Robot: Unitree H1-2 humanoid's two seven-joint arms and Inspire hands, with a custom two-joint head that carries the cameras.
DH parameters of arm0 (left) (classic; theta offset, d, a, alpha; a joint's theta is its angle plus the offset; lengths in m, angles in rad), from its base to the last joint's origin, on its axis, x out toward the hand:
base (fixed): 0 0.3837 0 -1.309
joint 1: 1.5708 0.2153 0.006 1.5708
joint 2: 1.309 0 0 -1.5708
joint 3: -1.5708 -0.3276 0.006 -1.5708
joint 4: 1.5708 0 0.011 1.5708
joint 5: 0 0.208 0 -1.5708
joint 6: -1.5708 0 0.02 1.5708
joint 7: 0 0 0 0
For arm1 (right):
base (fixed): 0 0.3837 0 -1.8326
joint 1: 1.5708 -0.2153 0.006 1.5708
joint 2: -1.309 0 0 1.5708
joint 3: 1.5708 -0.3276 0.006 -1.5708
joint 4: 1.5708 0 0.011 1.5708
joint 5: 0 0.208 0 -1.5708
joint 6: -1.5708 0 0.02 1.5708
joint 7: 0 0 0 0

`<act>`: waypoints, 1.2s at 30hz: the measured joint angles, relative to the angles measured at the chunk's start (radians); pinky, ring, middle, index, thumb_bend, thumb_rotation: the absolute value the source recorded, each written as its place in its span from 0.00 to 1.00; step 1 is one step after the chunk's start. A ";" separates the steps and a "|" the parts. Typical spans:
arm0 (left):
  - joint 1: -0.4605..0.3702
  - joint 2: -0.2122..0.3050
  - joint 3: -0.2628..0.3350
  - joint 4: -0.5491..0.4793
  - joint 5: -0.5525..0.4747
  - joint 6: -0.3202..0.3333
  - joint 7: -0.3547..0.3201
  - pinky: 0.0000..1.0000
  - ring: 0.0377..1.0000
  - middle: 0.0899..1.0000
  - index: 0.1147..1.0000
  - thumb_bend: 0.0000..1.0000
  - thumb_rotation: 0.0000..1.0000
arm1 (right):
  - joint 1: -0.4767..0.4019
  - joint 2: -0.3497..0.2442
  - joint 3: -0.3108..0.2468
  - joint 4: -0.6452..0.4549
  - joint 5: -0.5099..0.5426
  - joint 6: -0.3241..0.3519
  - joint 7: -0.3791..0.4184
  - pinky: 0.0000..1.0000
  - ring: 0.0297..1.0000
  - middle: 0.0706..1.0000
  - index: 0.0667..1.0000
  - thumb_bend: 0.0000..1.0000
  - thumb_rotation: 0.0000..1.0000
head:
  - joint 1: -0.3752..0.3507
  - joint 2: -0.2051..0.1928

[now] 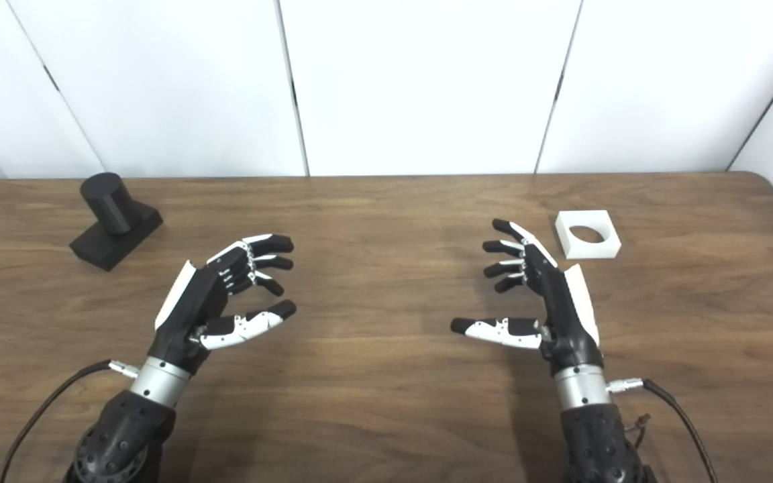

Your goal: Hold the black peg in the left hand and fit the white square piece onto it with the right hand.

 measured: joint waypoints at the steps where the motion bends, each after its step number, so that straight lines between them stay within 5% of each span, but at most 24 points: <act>1: 0.000 0.000 0.000 0.000 0.000 0.000 0.000 0.56 0.71 0.77 0.73 0.67 0.08 | 0.000 0.000 0.000 0.000 0.000 0.000 0.000 0.51 0.60 0.72 0.82 0.66 0.09 | 0.000 -0.002; 7: 0.000 0.000 0.000 0.000 0.000 0.000 0.000 0.57 0.72 0.78 0.73 0.67 0.07 | 0.000 0.000 0.000 0.000 -0.001 0.000 0.000 0.51 0.60 0.72 0.82 0.66 0.09 | 0.018 -0.005; 13: 0.000 -0.020 -0.012 0.000 0.020 0.000 0.013 0.55 0.72 0.77 0.73 0.69 0.13 | 0.000 -0.009 -0.010 0.001 0.012 -0.008 0.005 0.50 0.61 0.73 0.84 0.64 0.05 | 0.176 -0.028; 19: 0.001 -0.069 -0.049 0.029 0.082 -0.014 0.039 0.55 0.72 0.77 0.73 0.71 0.12 | 0.012 -0.064 -0.046 0.006 0.075 -0.036 0.020 0.52 0.62 0.75 0.86 0.62 0.00 | 0.351 -0.090; 36: 0.005 -0.099 -0.062 0.046 0.128 -0.018 0.072 0.52 0.70 0.76 0.72 0.70 0.12 | 0.026 -0.069 -0.047 -0.012 0.069 -0.024 0.026 0.49 0.60 0.71 0.83 0.61 0.00 | 0.362 -0.098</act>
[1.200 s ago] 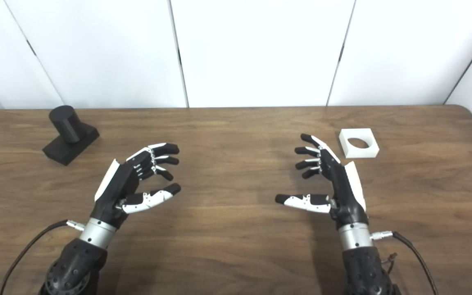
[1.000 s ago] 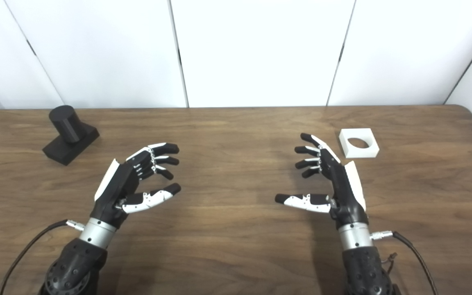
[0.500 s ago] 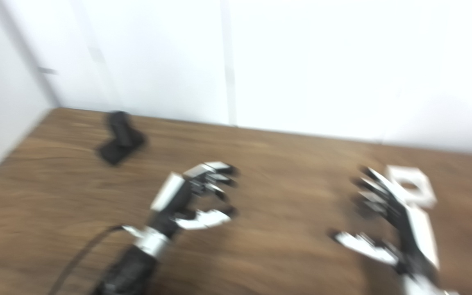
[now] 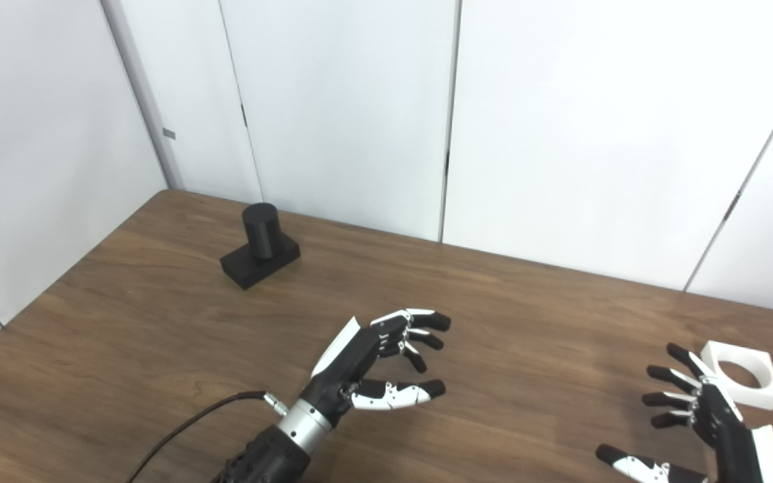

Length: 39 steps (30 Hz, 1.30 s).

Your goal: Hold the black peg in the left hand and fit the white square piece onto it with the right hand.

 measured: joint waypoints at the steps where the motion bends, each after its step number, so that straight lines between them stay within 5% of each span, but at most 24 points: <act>1: 0.000 0.000 0.000 0.000 0.000 0.000 0.001 0.53 0.70 0.76 0.72 0.70 0.11 | 0.000 0.000 0.000 -0.006 -0.001 0.004 0.000 0.49 0.60 0.71 0.83 0.61 0.00 | 0.000 -0.002; 9: -0.001 -0.005 0.012 -0.029 0.129 0.005 0.075 0.42 0.57 0.69 0.66 0.76 0.07 | -0.001 0.001 0.003 -0.031 -0.019 0.027 0.000 0.48 0.59 0.71 0.82 0.61 0.00 | -0.002 -0.005; 13: -0.025 0.010 0.034 -0.056 0.225 0.014 0.106 0.45 0.60 0.68 0.61 0.75 0.07 | -0.002 0.002 0.003 -0.051 -0.019 0.046 0.001 0.48 0.59 0.70 0.82 0.61 0.00 | 0.005 -0.009; 18: -0.081 0.089 0.067 -0.071 0.313 0.043 0.119 0.52 0.68 0.70 0.56 0.75 0.06 | -0.005 0.002 0.003 -0.052 -0.017 0.059 0.002 0.48 0.59 0.70 0.82 0.61 0.00 | 0.009 -0.014; 23: -0.125 0.151 0.083 -0.086 0.383 0.091 0.119 0.55 0.69 0.71 0.58 0.75 0.15 | -0.012 0.002 0.005 -0.052 -0.017 0.064 0.006 0.48 0.59 0.71 0.83 0.61 0.00 | 0.014 -0.015; 27: -0.147 0.169 0.098 -0.092 0.412 0.156 0.118 0.58 0.69 0.71 0.61 0.77 0.20 | -0.015 0.002 0.005 -0.052 -0.014 0.064 0.007 0.48 0.59 0.71 0.83 0.60 0.00 | 0.014 -0.018; 39: -0.220 0.209 0.161 -0.090 0.437 0.221 0.164 0.67 0.77 0.76 0.64 0.75 0.17 | -0.014 0.002 0.002 -0.066 0.000 0.086 0.014 0.49 0.60 0.72 0.83 0.59 0.00 | 0.020 -0.015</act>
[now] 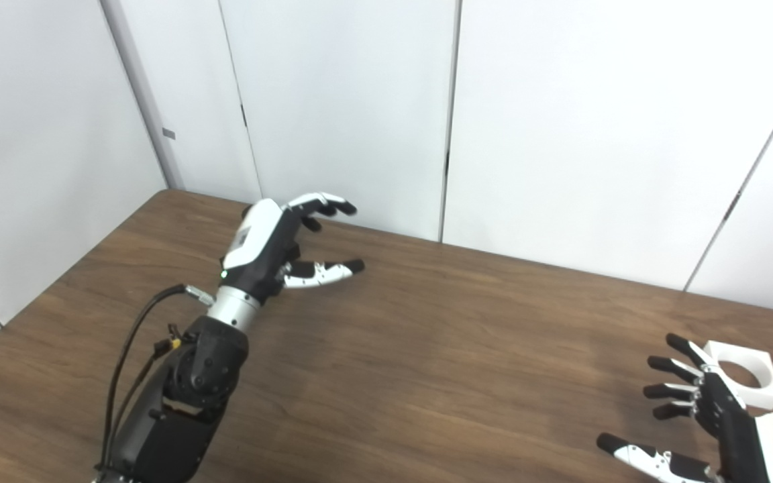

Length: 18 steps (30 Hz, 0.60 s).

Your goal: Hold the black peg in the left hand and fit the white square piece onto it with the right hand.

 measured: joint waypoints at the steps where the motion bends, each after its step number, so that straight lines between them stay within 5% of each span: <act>1: -0.002 0.004 0.000 0.000 0.004 0.010 0.000 0.67 0.76 0.76 0.65 0.75 0.17 | 0.000 0.000 0.000 -0.004 0.003 0.005 0.003 0.48 0.60 0.72 0.83 0.59 0.00 | 0.000 0.000; 11: -0.039 0.094 0.027 0.016 0.037 0.027 0.005 0.55 0.73 0.75 0.64 0.79 0.09 | 0.003 0.000 -0.003 -0.021 0.012 0.014 0.007 0.49 0.60 0.72 0.83 0.59 0.00 | 0.005 0.002; 18: -0.060 0.121 0.047 0.066 0.052 0.054 0.026 0.61 0.75 0.77 0.64 0.82 0.09 | 0.003 0.000 -0.003 -0.021 0.012 0.017 0.009 0.49 0.60 0.73 0.84 0.58 0.00 | 0.009 -0.002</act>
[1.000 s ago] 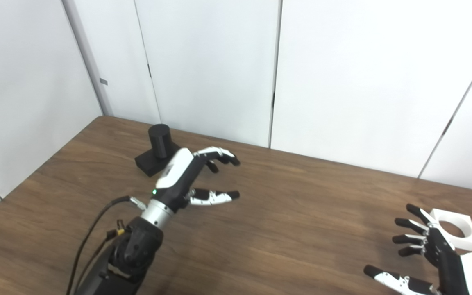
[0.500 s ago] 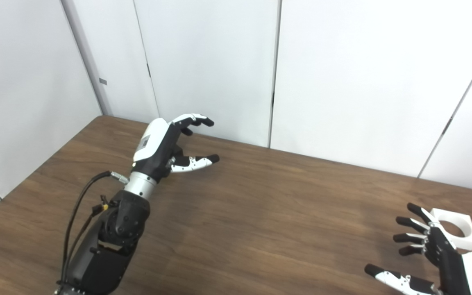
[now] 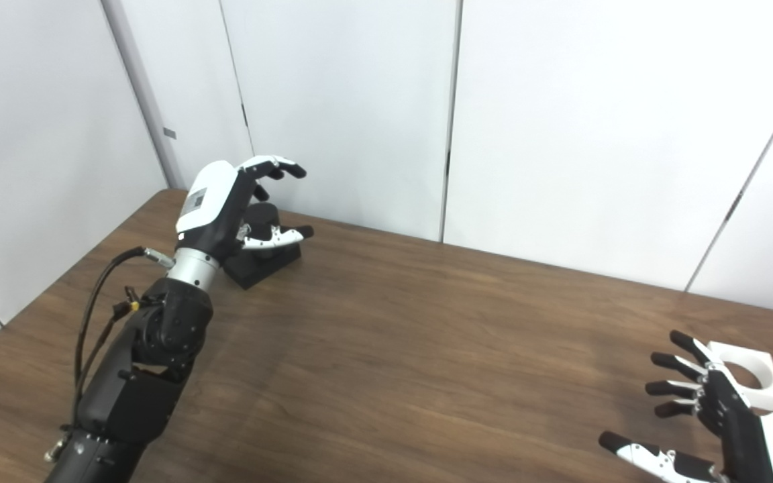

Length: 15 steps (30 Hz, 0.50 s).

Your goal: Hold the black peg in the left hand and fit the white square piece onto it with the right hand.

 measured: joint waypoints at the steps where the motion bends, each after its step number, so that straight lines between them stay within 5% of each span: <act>1: -0.001 0.007 0.000 0.010 0.012 0.000 0.006 0.63 0.77 0.78 0.64 0.81 0.11 | 0.000 0.000 0.000 0.000 0.000 0.002 0.001 0.49 0.60 0.73 0.84 0.58 0.00 | -0.002 0.000; 8: -0.018 0.030 0.007 0.007 0.103 0.125 0.016 0.75 0.87 0.85 0.69 0.84 0.27 | 0.000 0.000 0.000 -0.002 0.001 0.007 0.005 0.49 0.60 0.73 0.84 0.57 0.00 | -0.003 0.002; 15: -0.035 0.057 -0.026 0.034 0.182 0.216 0.007 0.75 0.88 0.87 0.74 0.96 0.33 | 0.000 0.000 -0.001 -0.007 0.004 0.007 0.005 0.48 0.59 0.72 0.84 0.56 0.00 | -0.005 0.002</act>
